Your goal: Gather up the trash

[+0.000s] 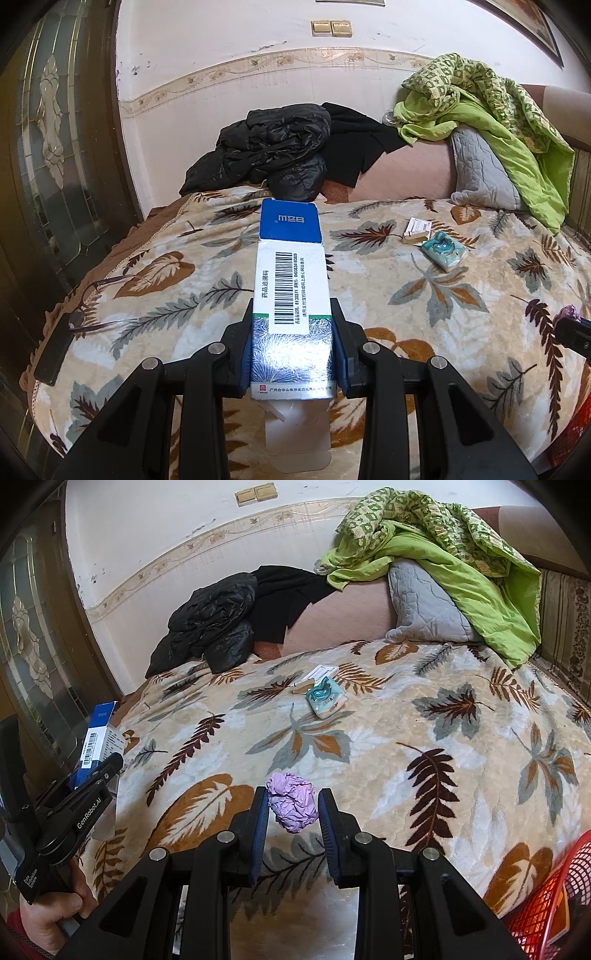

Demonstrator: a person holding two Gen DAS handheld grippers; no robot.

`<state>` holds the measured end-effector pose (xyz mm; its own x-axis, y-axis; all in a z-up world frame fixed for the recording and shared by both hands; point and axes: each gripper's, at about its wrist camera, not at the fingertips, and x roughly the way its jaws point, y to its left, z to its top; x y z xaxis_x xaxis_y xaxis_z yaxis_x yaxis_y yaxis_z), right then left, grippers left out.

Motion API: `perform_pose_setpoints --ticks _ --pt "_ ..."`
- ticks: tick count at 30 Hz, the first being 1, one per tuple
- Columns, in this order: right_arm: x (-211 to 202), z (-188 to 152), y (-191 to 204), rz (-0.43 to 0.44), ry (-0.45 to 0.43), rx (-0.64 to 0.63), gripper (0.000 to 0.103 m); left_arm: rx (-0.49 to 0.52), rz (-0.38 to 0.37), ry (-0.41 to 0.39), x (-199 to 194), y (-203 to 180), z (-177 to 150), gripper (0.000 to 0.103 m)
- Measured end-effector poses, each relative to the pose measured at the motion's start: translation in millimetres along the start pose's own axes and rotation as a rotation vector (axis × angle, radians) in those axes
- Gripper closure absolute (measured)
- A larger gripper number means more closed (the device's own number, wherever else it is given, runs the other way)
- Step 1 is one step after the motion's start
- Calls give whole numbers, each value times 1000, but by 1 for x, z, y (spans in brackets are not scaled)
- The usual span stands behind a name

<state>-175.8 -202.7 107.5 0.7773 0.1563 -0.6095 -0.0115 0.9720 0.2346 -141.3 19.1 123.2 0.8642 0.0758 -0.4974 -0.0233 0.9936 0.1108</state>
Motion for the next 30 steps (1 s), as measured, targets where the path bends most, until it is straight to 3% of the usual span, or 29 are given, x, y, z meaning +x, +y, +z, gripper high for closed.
perform_pose_setpoints --ticks 20,25,30 --pt "4 -1 7 9 -1 -8 74 4 2 4 0 2 -2 70" --pt "-5 1 -8 17 -14 52 74 16 -143 19 -2 -10 -4 70" --pt "-31 1 -44 25 -37 168 74 110 -389 44 -13 -51 -8 70"
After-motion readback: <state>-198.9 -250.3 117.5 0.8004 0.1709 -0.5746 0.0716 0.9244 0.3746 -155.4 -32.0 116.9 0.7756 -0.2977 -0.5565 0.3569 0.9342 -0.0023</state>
